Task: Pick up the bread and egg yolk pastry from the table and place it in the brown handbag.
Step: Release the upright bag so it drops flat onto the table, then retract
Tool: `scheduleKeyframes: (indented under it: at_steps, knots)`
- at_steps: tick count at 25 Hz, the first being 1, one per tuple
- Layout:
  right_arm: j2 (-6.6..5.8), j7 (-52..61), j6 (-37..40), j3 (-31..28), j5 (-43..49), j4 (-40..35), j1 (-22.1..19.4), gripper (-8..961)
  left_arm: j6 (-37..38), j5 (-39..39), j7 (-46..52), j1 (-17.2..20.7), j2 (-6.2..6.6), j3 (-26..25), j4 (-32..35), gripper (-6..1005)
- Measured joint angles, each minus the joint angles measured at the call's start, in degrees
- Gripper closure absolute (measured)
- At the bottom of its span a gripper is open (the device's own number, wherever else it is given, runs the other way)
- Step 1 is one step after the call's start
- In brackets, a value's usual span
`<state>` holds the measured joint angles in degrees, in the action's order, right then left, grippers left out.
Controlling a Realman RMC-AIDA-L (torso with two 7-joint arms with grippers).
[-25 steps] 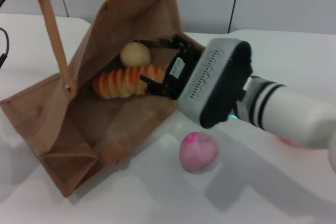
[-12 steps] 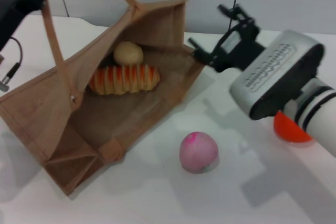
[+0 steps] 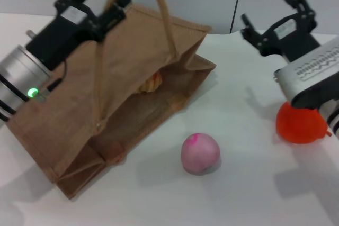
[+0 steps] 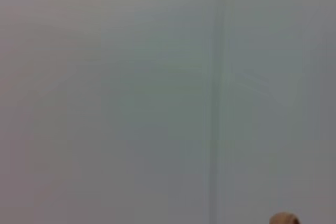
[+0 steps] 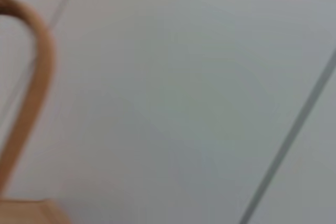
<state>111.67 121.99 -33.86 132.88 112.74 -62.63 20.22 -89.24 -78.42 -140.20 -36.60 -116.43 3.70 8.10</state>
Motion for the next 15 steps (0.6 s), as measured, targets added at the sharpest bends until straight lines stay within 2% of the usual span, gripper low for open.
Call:
scheduleKeyframes:
  at_steps: [3,9,15]
  knots:
    - [0.02,4.5,-6.8,1.4,0.0,3.0,0.0,61,-2.0,2.3,-5.8,-0.6,-0.02,0.1,-3.1,270]
    - [0.18,15.4,-23.3,6.2,0.0,11.4,0.2,61,-10.9,4.2,-10.3,-0.1,-0.05,0.1,-5.6,225]
    - [0.38,19.6,-28.4,7.6,0.0,14.8,0.4,61,-22.4,3.7,-7.5,2.0,0.42,-0.7,-4.5,229]
